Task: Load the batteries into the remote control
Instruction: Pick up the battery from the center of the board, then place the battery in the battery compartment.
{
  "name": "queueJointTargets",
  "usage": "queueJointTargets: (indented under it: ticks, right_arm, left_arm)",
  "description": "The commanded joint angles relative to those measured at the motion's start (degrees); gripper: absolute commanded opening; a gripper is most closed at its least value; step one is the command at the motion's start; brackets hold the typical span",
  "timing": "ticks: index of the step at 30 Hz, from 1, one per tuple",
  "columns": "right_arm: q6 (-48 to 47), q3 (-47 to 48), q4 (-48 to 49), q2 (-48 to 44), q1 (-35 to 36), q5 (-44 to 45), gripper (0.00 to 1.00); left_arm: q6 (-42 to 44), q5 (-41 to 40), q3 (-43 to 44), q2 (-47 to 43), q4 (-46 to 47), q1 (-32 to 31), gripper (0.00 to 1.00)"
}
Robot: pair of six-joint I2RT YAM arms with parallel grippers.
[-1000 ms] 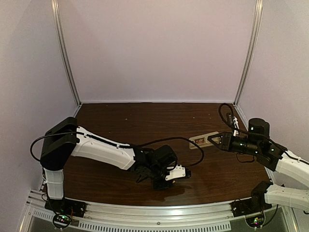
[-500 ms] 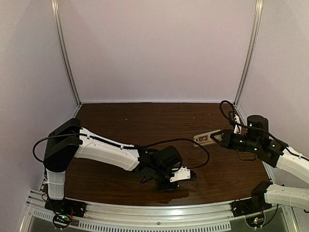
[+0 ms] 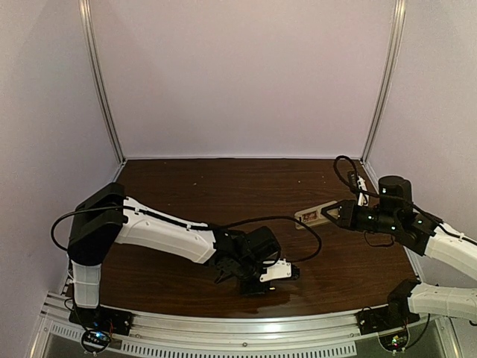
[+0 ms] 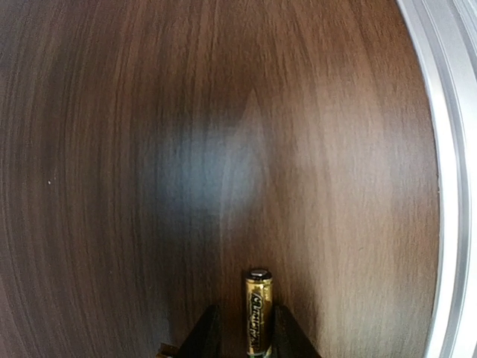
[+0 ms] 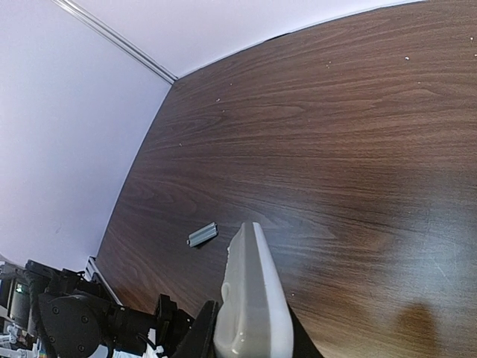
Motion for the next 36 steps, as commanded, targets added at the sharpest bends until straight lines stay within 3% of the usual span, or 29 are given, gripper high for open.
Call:
queueJointTargets:
  ticks: [1, 10, 16, 24, 36]
  right_arm:
    - [-0.85, 0.17, 1.84, -0.74, -0.6, -2.1, 0.0]
    - [-0.53, -1.87, 3.74, -1.98, -3.38, -6.63, 0.0]
    - [5.99, -8.35, 19.33, -1.59, -3.76, -15.51, 0.0]
    - [16.89, -14.56, 37.06, 0.87, -2.98, -21.65, 0.0]
    - [21.42, -15.26, 48.73, 9.5, 5.07, -19.37, 0.0]
  left_arm:
    - [0.82, -2.0, 0.66, 0.55, -2.75, -0.65, 0.27]
    - [1.48, 0.87, 2.12, -0.09, -2.82, -1.63, 0.07]
    - [-0.94, -0.86, -0.27, -8.8, -1.59, -1.62, 0.01]
    - [-4.92, -12.98, -1.27, -20.72, -2.56, -1.43, 0.0]
    - [-8.45, -21.72, 5.56, -21.31, -9.56, 0.11, 0.0]
